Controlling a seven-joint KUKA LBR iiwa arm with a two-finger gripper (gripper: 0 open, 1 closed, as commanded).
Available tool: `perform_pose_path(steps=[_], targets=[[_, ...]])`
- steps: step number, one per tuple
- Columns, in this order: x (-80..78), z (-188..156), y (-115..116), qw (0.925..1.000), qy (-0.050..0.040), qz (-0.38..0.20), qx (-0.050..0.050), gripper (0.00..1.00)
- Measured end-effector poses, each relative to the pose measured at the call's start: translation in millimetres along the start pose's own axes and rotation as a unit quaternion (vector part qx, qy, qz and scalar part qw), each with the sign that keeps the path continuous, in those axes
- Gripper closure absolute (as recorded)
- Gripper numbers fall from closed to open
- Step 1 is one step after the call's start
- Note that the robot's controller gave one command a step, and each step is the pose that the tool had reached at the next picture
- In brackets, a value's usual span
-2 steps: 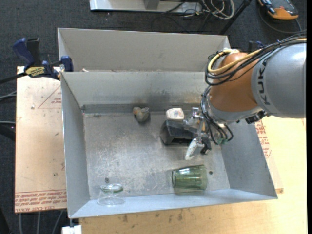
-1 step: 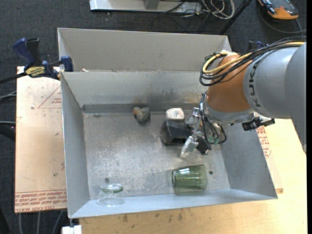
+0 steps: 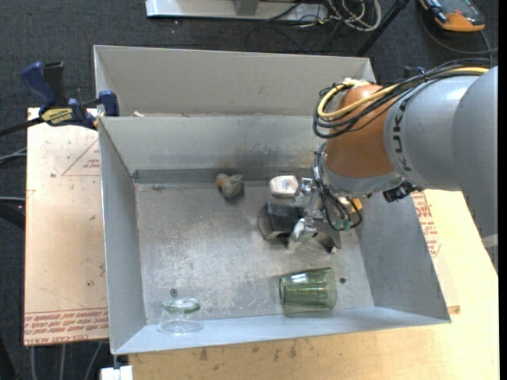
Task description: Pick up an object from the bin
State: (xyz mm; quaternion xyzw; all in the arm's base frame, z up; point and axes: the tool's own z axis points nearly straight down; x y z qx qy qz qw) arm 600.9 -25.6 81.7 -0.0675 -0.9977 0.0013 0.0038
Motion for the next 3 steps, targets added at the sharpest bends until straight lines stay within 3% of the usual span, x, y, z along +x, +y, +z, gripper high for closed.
perform_pose_path(steps=[1,2,3], targets=[[0.0,0,0,1.0000,-0.0003,0.000,0.000,1.00],[5.1,-30,5,1.0000,0.0009,-0.008,-0.001,1.00],[-2.2,-91,7,1.0000,-0.0003,0.002,-0.001,1.00]])
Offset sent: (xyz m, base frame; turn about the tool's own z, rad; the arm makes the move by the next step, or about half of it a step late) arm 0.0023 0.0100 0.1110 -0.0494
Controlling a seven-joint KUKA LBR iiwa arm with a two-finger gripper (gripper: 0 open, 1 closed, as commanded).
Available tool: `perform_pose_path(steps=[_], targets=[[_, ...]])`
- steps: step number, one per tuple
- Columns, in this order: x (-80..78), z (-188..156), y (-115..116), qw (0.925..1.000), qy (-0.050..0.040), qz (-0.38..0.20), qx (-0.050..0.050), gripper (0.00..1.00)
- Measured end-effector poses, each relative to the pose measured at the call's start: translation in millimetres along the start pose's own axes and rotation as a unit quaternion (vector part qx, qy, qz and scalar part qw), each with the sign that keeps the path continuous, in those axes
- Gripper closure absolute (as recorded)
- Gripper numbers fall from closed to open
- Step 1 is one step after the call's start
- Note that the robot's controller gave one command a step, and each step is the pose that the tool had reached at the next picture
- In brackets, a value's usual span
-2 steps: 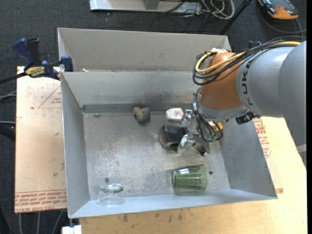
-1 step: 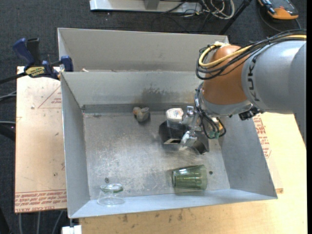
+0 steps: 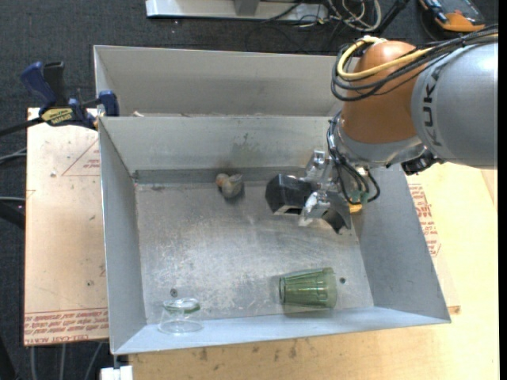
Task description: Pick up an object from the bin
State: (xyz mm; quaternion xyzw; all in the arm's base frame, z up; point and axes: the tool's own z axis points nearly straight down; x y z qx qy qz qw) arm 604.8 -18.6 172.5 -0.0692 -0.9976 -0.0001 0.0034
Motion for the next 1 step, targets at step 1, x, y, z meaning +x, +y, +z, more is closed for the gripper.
perform_pose_path(steps=[1], targets=[[0.9,-37.4,7.9,0.9997,-0.0021,-0.026,0.000,1.00]])
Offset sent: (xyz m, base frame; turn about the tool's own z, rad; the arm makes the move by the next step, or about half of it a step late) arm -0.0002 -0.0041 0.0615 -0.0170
